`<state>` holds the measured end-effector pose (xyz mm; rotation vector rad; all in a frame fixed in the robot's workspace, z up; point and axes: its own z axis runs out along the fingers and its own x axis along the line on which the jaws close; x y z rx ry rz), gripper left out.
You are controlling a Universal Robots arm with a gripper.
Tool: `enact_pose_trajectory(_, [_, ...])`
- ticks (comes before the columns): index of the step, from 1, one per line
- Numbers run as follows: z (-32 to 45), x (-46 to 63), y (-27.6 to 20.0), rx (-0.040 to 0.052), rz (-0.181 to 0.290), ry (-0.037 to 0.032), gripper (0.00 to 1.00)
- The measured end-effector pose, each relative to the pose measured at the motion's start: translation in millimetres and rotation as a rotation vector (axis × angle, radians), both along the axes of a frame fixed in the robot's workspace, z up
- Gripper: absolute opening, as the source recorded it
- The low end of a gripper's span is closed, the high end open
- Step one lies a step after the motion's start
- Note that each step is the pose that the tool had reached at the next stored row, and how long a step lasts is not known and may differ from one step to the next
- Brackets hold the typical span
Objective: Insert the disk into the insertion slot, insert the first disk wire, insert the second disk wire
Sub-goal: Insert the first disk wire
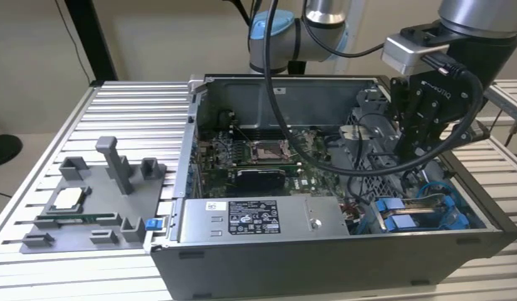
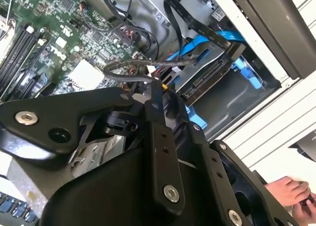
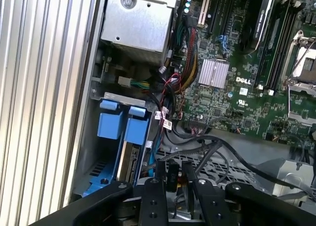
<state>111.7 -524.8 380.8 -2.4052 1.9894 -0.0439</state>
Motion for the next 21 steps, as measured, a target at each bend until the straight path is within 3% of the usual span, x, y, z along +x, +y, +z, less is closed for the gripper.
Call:
enact_pose_trajectory(5, [-0.4,-0.2,0.5,-0.0002,-0.001,-0.0015,1.0])
enact_pose_trajectory(6, [-0.4,-0.2,0.5,-0.0003,-0.001,-0.0015,0.0])
enact_pose_trajectory(21, [-0.5,-0.2,0.5,-0.0001,-0.001,-0.0015,0.0])
